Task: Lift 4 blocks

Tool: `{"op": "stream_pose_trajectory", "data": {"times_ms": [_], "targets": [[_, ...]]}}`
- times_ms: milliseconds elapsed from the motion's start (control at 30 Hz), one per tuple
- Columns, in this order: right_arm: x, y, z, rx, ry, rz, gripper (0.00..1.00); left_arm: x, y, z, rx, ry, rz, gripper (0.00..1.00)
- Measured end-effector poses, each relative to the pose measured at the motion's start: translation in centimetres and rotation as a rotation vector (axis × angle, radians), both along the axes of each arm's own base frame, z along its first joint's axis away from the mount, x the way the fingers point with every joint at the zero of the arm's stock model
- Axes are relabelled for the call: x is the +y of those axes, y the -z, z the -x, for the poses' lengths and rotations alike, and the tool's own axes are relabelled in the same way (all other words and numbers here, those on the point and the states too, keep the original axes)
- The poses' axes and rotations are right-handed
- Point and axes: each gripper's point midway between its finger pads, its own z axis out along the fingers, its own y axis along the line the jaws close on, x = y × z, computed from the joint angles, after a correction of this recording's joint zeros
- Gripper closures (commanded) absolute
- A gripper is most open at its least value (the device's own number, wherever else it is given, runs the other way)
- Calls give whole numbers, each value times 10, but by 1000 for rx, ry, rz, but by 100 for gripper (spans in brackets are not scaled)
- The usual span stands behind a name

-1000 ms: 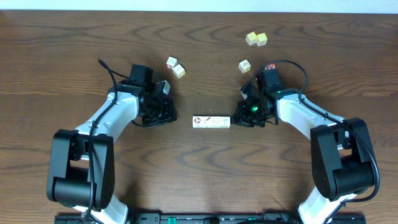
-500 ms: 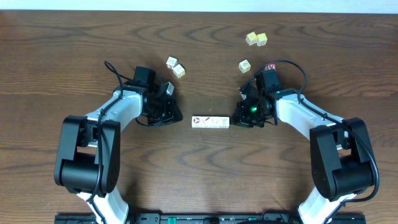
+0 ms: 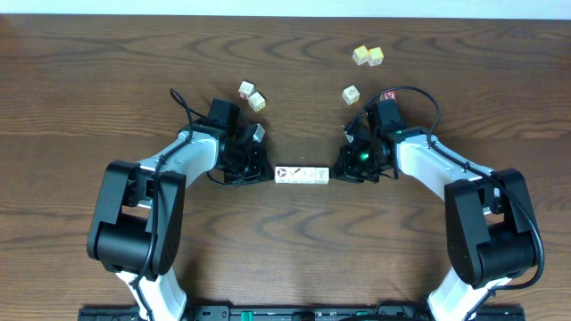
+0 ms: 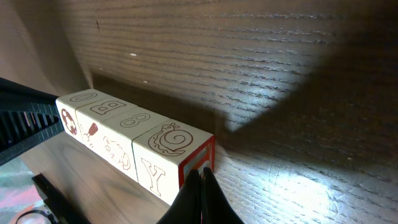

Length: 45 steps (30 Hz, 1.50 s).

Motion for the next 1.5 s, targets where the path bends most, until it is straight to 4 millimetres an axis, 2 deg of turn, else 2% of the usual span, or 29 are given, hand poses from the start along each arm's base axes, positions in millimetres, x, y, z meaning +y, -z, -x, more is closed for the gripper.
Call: {"op": "stream_pose_trajectory", "data": {"times_ms": [633,1500], "targets": [[5,0,3,-1,-15,1,99,0,0,0,0,0,0,93],[11,-2,-7,-38,1,-14,99,2,-1,1,14,-10,15,93]]}}
